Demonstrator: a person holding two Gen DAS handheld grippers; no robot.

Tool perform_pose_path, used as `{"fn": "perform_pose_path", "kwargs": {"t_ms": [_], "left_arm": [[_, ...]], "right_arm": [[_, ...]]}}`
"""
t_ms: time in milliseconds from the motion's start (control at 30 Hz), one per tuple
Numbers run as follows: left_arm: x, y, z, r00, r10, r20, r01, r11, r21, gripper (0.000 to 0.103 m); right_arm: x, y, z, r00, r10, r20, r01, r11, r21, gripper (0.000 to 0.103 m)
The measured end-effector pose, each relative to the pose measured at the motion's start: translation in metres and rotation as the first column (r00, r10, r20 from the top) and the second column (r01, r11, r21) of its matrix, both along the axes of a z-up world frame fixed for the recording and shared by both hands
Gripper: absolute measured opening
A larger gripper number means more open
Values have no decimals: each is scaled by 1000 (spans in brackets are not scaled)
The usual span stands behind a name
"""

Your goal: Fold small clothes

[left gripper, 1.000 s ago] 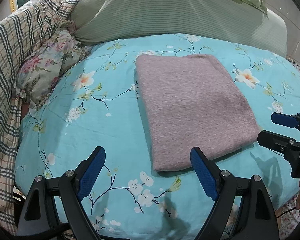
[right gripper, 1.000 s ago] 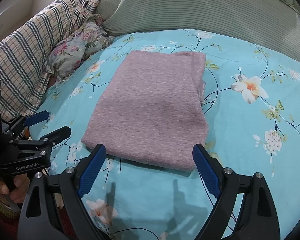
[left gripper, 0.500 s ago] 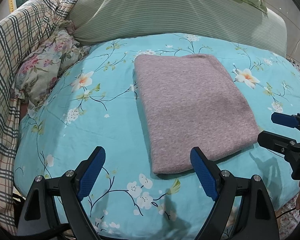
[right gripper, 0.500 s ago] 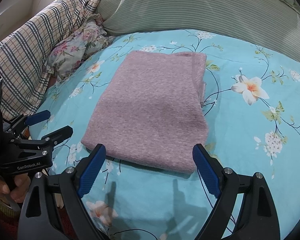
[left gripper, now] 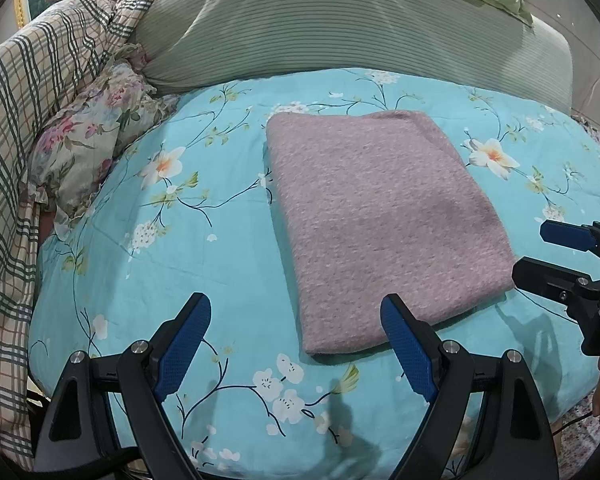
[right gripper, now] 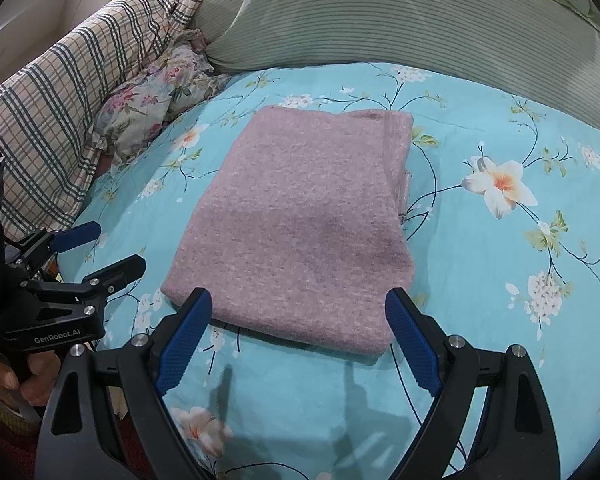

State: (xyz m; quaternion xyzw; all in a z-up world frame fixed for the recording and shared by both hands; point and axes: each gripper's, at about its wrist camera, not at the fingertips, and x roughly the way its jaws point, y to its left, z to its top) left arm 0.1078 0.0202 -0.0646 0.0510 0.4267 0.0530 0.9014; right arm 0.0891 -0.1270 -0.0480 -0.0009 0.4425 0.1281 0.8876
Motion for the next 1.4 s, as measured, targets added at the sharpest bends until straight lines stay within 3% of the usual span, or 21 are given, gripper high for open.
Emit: {"fn": "perform_pose_path", "kwargs": {"t_ms": [1400], "left_arm": [[42,4,2,1000,0,-12,1,1000,16,87]], "right_arm": [[41,-13,2,1000,-21,4,21,1000,-6,89]]}}
